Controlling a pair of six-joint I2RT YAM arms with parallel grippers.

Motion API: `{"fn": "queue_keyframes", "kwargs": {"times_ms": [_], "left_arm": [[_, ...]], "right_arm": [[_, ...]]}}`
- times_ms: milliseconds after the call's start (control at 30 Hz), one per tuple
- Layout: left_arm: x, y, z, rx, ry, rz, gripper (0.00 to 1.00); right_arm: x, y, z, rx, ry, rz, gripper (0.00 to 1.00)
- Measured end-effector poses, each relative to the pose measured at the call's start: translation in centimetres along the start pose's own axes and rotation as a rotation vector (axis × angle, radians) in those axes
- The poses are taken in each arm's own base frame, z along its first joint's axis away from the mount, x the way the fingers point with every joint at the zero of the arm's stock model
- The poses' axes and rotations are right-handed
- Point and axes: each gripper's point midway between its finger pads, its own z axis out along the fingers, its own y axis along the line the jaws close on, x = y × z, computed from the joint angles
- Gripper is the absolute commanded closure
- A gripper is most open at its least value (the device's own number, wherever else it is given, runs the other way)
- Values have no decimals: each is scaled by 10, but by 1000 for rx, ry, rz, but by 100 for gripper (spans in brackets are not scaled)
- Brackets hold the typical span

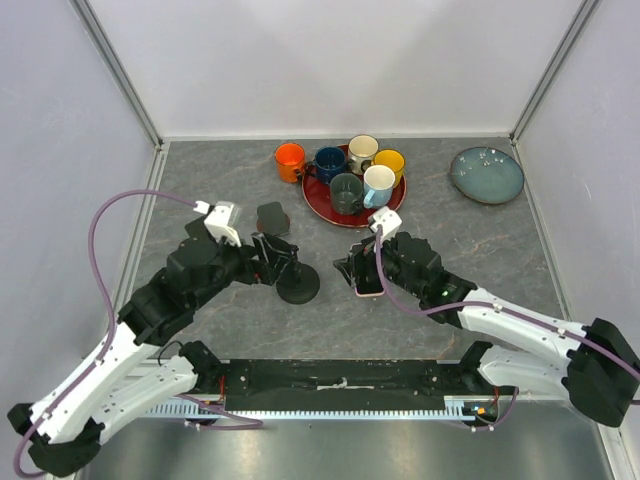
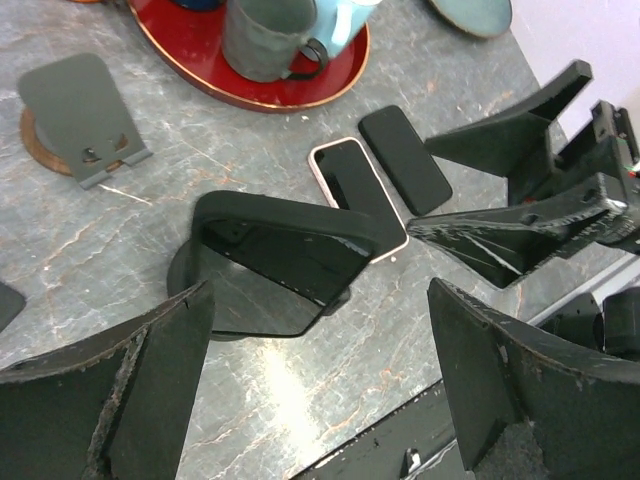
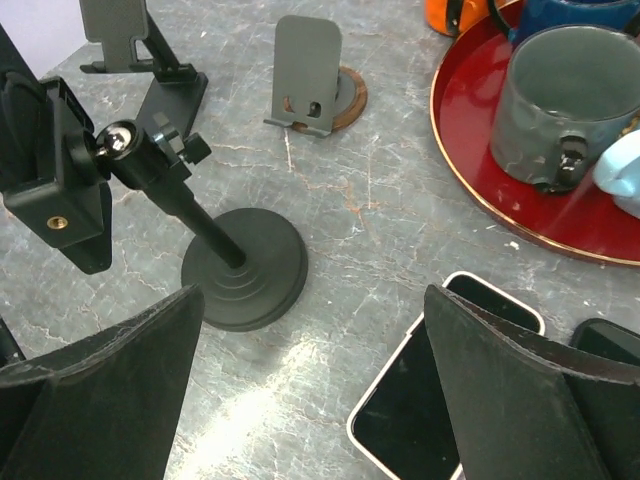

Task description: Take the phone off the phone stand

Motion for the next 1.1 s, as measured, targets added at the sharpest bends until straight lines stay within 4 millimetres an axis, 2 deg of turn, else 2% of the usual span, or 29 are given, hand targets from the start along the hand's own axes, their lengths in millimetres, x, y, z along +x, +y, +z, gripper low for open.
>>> {"fn": "queue_keyframes", "kwargs": {"times_ms": [200,300,400,667,900,1100], "left_arm": [[10,-19,8,-58,14,60,6],[11,-20,8,-120,13,89,6],[7,-21,9,-211,0,100,6],[23,-7,18,-415,24,153,10],[26,2,19,-481,23,152,25],[26,3,22,-505,11,144,28]], "right_arm": [[8,8,8,-60,-38,6,2],[18,14,13,-104,-37,12,2],[37,19,20,-142,-8,20,2],[57,31,33,-227,12,28,3],[76,38,41,-276,53,49,5],[80,43,43,-302,57,58,5]]}}
